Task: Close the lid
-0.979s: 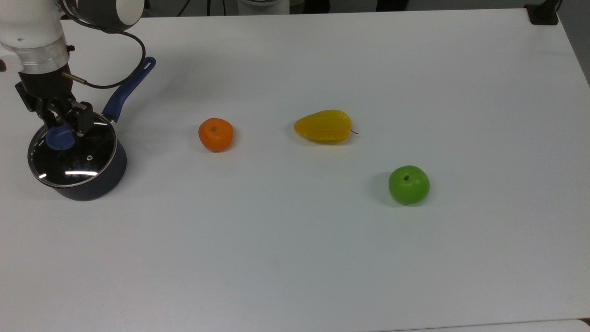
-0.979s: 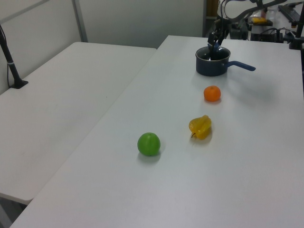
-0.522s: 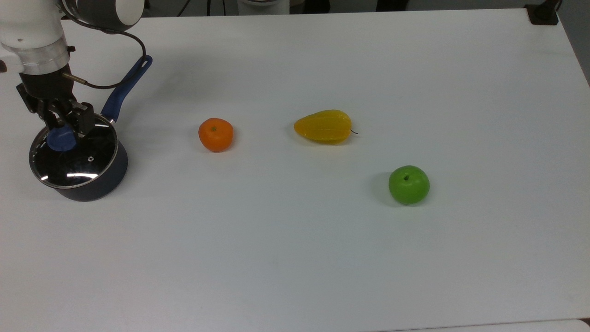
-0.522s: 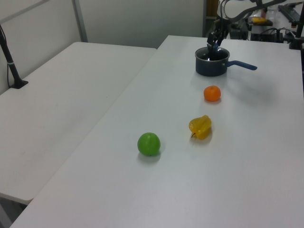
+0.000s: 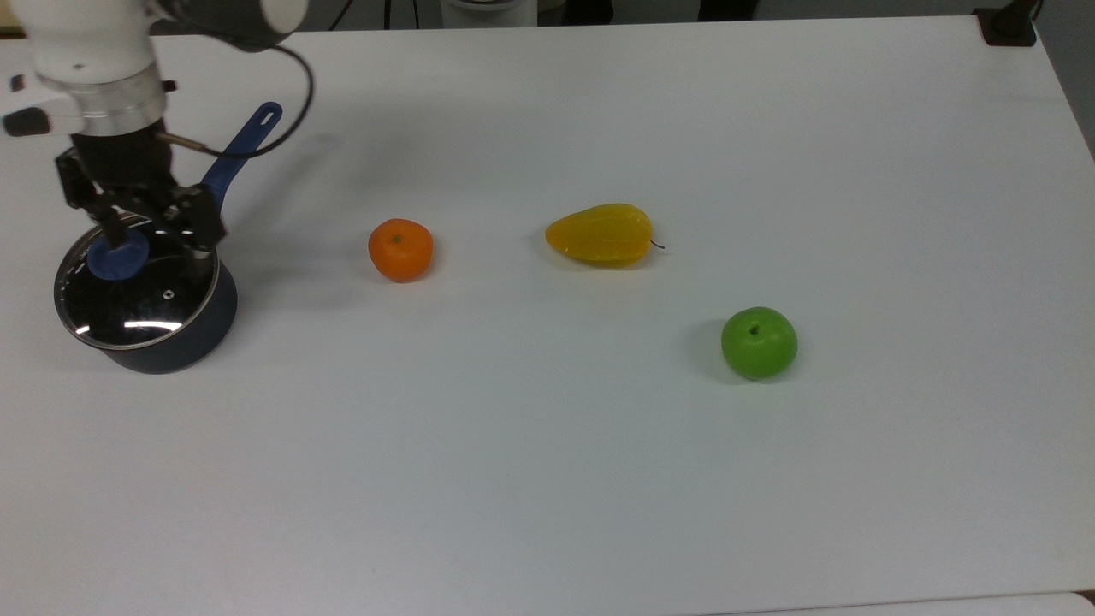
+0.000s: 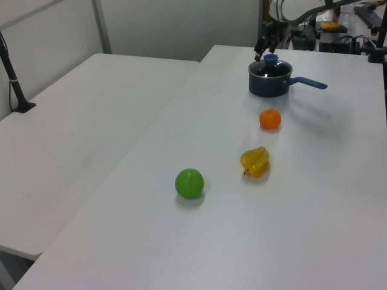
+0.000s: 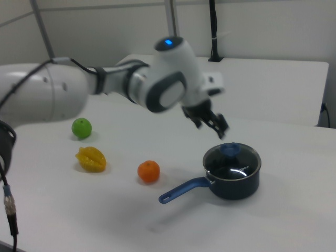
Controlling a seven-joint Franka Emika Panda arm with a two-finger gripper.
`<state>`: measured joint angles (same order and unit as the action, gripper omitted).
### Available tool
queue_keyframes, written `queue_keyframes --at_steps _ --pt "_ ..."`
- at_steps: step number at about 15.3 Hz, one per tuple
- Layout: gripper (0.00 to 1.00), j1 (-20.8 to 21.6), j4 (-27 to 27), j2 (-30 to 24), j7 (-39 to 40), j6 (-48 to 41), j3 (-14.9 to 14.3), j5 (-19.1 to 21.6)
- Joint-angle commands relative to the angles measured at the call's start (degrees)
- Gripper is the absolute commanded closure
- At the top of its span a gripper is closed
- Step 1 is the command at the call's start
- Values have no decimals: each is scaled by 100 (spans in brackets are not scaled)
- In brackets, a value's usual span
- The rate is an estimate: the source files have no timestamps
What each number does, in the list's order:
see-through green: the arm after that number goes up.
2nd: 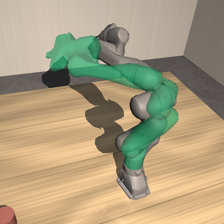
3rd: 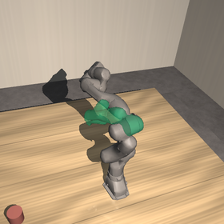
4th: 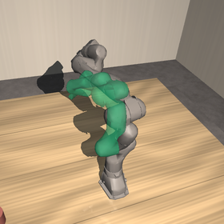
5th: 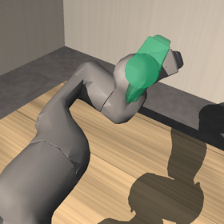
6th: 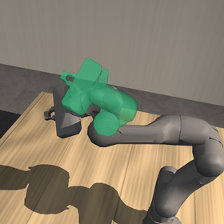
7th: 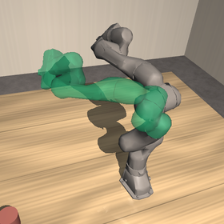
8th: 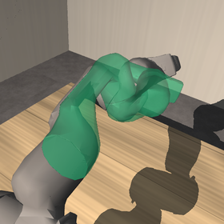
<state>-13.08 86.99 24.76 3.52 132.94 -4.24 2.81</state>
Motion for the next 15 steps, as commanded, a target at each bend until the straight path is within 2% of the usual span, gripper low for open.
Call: queue_keyframes --at_steps 1,4,7,11,15 --pt "0 778 231 -682 -614 -845 -42 -499" --pt "0 1420 240 -1060 -765 -1733 -42 -615" --pt "0 1869 240 -1569 -757 -2998 -42 -615" --pt "0 2160 353 -2080 -766 -3976 -42 -615" --pt "0 2169 486 -2274 -766 -4057 -42 -615"
